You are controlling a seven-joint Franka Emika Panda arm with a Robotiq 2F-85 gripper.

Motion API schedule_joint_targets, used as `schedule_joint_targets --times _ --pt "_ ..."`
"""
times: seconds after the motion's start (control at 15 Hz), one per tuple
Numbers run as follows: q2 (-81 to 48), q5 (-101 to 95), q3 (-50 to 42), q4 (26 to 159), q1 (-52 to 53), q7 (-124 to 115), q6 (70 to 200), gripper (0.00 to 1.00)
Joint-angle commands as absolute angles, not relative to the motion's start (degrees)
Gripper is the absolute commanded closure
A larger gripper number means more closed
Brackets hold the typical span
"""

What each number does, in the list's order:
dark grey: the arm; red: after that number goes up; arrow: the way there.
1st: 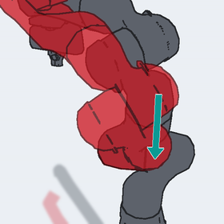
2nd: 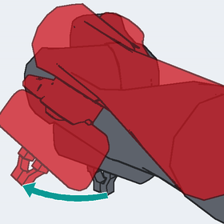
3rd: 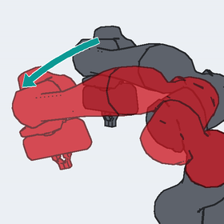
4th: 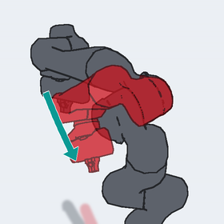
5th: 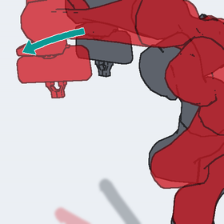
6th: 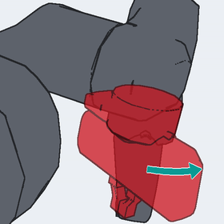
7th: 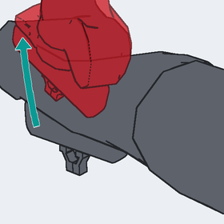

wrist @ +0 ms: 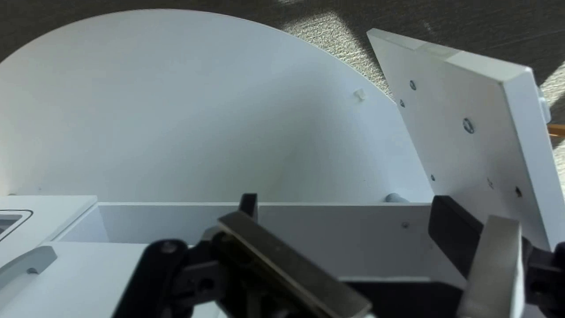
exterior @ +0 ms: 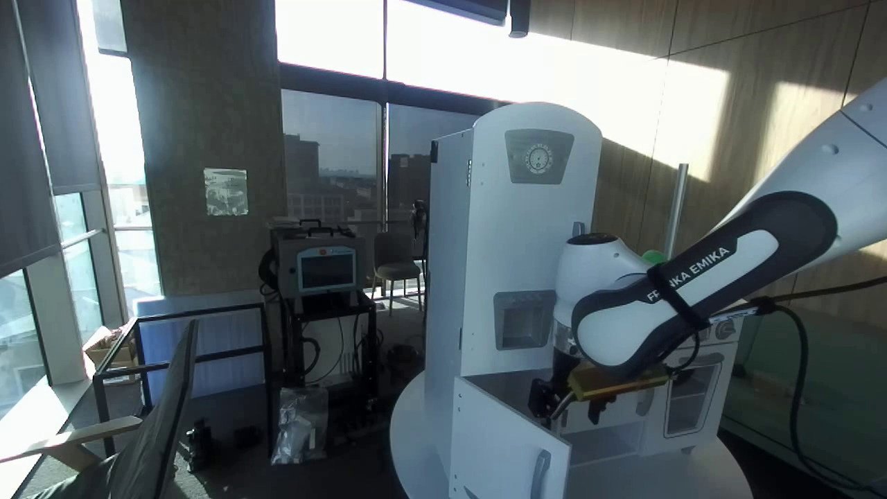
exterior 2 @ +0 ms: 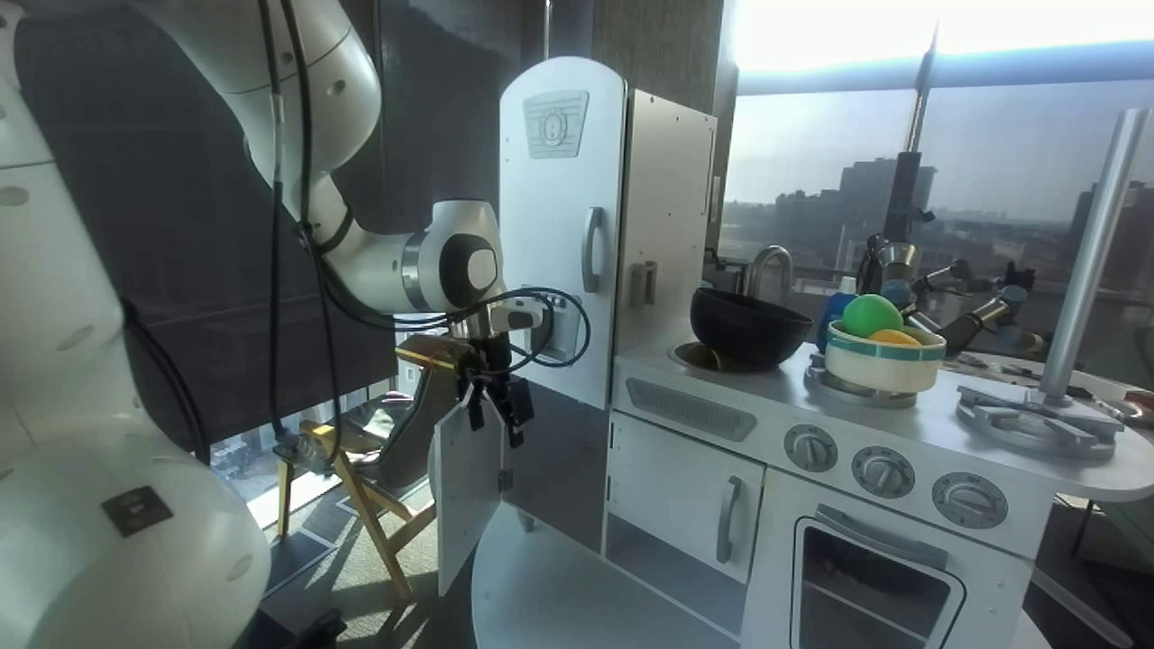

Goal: Close the top cupboard then open the bottom cupboard

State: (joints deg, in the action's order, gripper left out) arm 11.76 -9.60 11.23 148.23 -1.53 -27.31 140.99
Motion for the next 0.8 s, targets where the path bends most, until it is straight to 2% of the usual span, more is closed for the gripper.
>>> schedule_joint_targets --times 0.0,0.73 --pt "13.4 -5.4 10.6 148.9 2.4 -23.6 140.6 0.0" --pt "11.4 2.5 10.7 149.2 7.9 -16.6 141.7 0.0"
